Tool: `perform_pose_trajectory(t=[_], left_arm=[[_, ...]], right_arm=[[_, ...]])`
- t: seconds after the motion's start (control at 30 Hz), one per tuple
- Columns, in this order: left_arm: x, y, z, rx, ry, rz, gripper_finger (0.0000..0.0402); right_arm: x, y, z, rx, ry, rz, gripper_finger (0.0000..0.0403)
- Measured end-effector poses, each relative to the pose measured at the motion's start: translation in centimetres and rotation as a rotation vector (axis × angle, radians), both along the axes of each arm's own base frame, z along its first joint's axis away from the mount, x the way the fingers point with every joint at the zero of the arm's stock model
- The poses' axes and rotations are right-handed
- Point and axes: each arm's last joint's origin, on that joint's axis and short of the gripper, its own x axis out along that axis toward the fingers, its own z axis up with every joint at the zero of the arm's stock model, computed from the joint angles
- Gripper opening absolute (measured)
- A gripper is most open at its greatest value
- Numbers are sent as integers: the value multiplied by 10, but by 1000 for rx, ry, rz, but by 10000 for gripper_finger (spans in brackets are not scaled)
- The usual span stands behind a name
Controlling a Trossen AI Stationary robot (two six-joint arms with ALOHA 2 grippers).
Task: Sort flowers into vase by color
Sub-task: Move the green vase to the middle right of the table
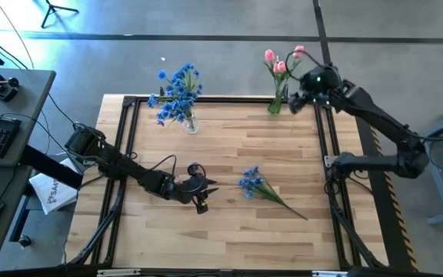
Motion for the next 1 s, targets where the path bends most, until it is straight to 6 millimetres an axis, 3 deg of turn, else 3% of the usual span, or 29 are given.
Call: perform_pose_trajectory(t=[0.17, 0.33, 0.47, 0.63, 0.8, 1.0], left_arm=[[0, 0, 0, 0, 0, 0, 102], [0, -1, 0, -4, 2, -9, 102], [0, -1, 0, -8, 4, -16, 102], [0, -1, 0, -9, 3, -16, 102], [0, -1, 0, -9, 3, -16, 102], [0, -1, 0, -10, 3, -16, 102]], right_arm=[[2, 15, -53, 16, -22, 79, 238], [4, 15, -118, -54, -191, -5, 238], [4, 11, -153, -117, -297, -35, 241], [7, 0, -170, -176, -181, -74, 279], [16, -23, -176, -166, -184, -152, 323], [29, -49, -183, -149, -182, -200, 327]])
